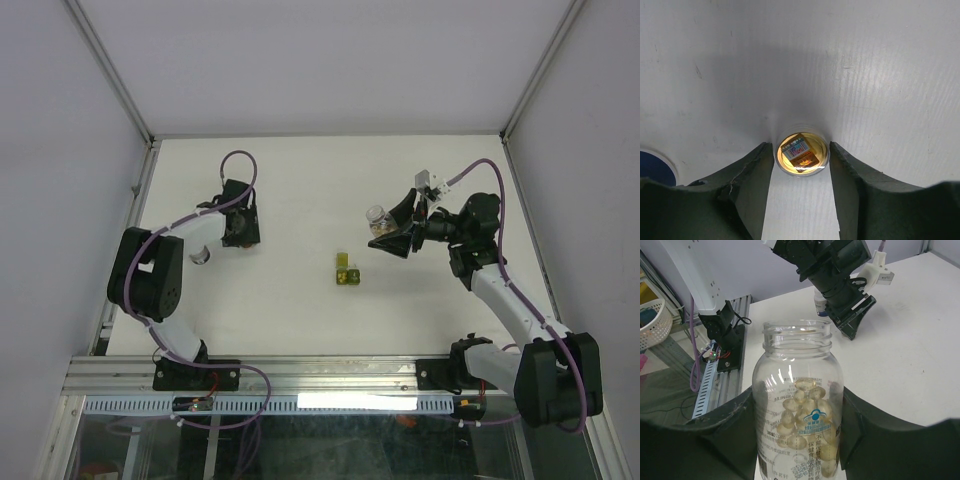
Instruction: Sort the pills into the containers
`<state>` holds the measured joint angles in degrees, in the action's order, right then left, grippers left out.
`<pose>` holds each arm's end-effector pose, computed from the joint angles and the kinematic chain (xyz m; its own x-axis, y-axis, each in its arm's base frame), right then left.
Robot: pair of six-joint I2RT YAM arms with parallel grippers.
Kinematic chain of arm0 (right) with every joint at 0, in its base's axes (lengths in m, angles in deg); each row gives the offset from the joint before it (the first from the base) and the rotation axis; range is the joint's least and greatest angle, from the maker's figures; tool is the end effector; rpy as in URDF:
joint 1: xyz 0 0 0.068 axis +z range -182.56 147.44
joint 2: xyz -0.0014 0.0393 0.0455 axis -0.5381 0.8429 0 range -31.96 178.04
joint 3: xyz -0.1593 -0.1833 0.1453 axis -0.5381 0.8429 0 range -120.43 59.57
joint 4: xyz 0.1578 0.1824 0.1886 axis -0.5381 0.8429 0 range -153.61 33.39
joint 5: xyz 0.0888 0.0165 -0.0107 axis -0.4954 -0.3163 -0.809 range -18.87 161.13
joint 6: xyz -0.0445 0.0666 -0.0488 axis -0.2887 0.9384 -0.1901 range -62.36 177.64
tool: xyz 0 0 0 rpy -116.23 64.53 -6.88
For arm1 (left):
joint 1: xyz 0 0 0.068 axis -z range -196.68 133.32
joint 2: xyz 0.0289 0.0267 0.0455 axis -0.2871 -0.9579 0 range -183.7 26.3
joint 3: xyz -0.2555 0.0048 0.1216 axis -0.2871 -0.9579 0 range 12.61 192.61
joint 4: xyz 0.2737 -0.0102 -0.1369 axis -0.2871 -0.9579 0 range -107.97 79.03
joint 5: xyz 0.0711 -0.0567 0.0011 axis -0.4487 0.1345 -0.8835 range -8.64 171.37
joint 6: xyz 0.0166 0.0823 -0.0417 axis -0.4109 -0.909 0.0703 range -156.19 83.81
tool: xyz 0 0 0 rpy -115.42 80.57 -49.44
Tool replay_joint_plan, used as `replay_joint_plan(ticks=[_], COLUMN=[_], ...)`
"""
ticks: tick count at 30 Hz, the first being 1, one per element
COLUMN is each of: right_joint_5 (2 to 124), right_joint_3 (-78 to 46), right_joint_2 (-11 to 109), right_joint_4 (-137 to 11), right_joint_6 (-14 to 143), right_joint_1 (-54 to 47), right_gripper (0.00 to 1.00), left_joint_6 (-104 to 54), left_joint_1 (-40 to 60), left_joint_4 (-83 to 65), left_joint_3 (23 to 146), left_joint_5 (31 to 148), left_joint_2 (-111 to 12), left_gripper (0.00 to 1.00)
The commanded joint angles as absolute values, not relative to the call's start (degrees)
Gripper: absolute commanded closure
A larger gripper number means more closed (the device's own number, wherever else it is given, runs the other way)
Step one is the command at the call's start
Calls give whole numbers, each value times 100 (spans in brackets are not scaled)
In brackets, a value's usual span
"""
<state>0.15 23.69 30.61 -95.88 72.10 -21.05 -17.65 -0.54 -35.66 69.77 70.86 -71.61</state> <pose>0.2610 0.1348 0.2895 -0.1541 0.0516 -0.9867 -0.9796 0.1226 0.1594 0.3729 -0.0919 0.0971 -0.8920 -0.0673 -0.4469 -0.0877 0.9958 0.0251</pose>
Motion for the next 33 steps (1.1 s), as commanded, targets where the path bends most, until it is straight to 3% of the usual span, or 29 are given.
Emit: replay_joint_plan(ticks=[1, 12, 15, 19, 24, 33], right_joint_5=[-50, -205, -343, -388, -136, 655], right_joint_3=[2178, 2148, 2019, 1681, 1105, 766], right_joint_2=[3069, 3104, 3102, 3045, 2962, 2732], right_joint_4=[-9745, -9668, -9086, -7705, -5731, -4389], right_joint_6=[7183, 7135, 6624, 5541, 3898, 2602], right_joint_1=[-2147, -2156, -2157, -2157, -2099, -1670], right_gripper=[100, 100, 100, 100, 100, 100], left_joint_6=[-1838, -1795, -1745, -1405, -31, 1513], left_joint_1=[-24, 70, 172, 298, 474, 1173], left_joint_4=[-3592, -3591, -3433, -2697, -135, 1946], left_joint_3=[7232, 7320, 7257, 6869, 5919, 5823], left_joint_5=[7051, 7422, 8135, 9997, 12407, 13054], left_joint_2=[-7274, -7071, -6606, -5738, -4645, -4390], left_gripper=[52, 77, 78, 78, 77, 78])
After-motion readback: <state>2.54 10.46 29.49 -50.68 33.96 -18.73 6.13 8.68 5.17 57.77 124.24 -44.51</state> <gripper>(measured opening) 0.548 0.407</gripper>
